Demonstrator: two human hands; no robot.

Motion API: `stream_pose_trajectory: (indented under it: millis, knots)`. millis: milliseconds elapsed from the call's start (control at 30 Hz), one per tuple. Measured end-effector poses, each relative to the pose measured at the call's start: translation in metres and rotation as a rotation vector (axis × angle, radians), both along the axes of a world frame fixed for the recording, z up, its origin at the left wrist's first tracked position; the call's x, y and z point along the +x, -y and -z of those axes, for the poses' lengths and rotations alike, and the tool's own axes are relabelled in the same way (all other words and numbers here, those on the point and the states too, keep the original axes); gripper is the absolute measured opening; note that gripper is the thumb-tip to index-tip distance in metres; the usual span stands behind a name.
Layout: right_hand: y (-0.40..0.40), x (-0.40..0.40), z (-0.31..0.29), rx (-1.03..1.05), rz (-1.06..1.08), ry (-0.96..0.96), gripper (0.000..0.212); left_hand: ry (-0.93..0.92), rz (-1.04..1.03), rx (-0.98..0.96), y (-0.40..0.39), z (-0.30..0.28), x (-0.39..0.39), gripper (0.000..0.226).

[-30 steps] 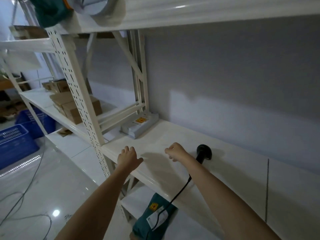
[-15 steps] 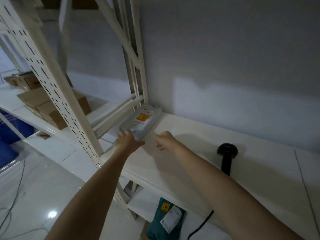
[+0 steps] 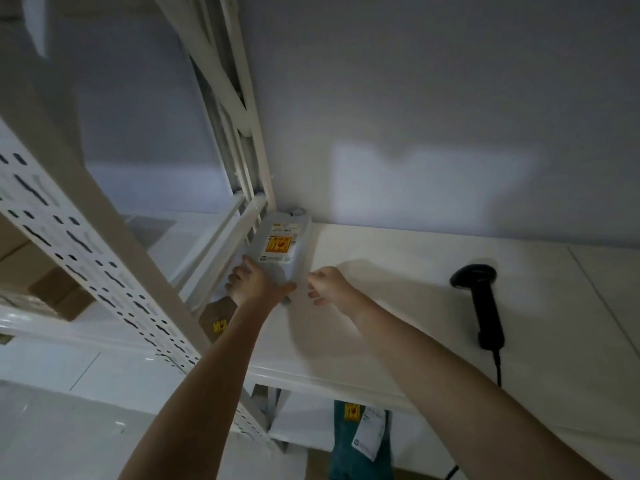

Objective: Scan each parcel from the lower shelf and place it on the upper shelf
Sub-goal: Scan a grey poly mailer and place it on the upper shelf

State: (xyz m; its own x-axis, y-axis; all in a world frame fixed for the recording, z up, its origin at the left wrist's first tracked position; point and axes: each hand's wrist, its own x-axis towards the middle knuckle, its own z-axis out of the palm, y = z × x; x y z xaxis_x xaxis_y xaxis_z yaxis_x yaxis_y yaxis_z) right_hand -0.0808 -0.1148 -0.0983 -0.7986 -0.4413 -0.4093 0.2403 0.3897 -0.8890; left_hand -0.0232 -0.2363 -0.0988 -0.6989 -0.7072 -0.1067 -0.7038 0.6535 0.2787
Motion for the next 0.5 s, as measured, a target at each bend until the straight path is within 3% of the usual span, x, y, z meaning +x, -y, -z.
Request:
stream_pose_trajectory:
  millis: [200,333,400,500]
  knots:
    - [-0.004,-0.002,0.005,-0.082,0.107,0.084,0.038,-0.001,-0.026,0.002,0.000,-0.004,-0.005,0.117]
    - [-0.015,-0.008,0.002,-0.218,0.162,0.249,0.045,-0.158,-0.062,-0.014,-0.020,-0.009,0.015,0.104]
    - [-0.022,-0.008,0.000,-0.307,0.149,0.332,0.044,-0.234,-0.043,-0.042,-0.038,-0.011,0.027,0.111]
    - [-0.035,-0.004,0.005,-0.383,0.114,0.287,0.042,-0.062,0.044,-0.060,-0.072,-0.021,0.038,0.122]
